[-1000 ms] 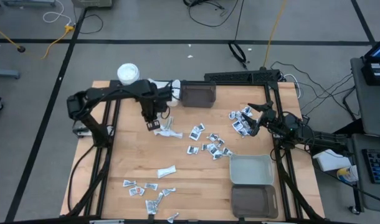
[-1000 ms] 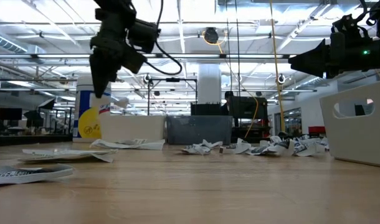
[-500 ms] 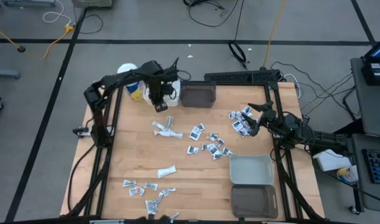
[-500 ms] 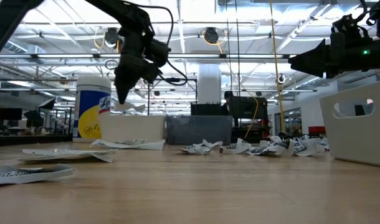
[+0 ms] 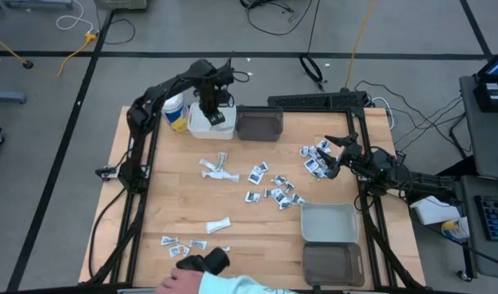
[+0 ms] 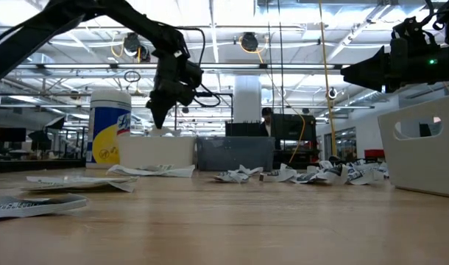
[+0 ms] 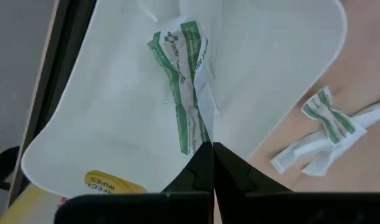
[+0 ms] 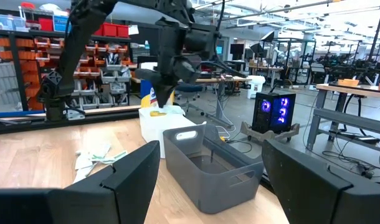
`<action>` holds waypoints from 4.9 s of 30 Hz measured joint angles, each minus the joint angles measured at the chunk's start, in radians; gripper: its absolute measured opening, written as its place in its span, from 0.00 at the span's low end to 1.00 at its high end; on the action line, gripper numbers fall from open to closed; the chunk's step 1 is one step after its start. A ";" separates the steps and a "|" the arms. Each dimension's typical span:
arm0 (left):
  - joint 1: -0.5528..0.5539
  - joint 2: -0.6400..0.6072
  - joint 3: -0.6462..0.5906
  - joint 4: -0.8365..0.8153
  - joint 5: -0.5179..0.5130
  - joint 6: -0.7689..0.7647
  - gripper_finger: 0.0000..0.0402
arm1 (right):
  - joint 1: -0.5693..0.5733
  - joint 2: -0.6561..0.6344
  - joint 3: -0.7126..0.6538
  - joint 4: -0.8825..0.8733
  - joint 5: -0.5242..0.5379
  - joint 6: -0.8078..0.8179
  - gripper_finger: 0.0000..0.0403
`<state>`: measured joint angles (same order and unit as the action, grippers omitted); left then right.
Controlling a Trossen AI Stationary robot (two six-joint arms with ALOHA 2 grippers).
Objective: Pick & Place First Aid Supplies
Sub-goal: Put the green bandage into the white bin
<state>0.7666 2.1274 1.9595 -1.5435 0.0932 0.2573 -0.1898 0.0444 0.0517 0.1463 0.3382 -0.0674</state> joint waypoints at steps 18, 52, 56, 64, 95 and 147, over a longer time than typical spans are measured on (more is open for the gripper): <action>-0.007 0.100 -0.045 0.127 -0.043 -0.003 0.00 | 0.000 0.000 0.000 0.000 0.000 0.000 0.69; -0.017 0.075 -0.046 0.162 -0.042 -0.104 0.70 | 0.000 0.000 0.000 0.000 0.000 0.000 0.69; -0.017 0.035 -0.046 0.163 -0.042 -0.123 0.69 | 0.000 0.000 0.000 0.000 0.000 0.000 0.69; -0.047 -0.034 -0.046 0.142 -0.036 -0.159 0.65 | 0.000 0.000 0.000 0.000 0.000 0.000 0.69; -0.393 -0.546 -0.737 0.421 -0.043 -0.119 0.65 | 0.000 0.000 0.000 0.000 0.000 0.000 0.69; -0.570 -0.396 -1.010 0.785 -0.087 -0.239 0.53 | 0.000 0.000 0.000 0.000 0.000 0.000 0.69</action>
<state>0.1967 1.7309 0.9493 -0.7589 0.0057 0.0185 -0.1898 0.0444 0.0520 0.1463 0.3386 -0.0676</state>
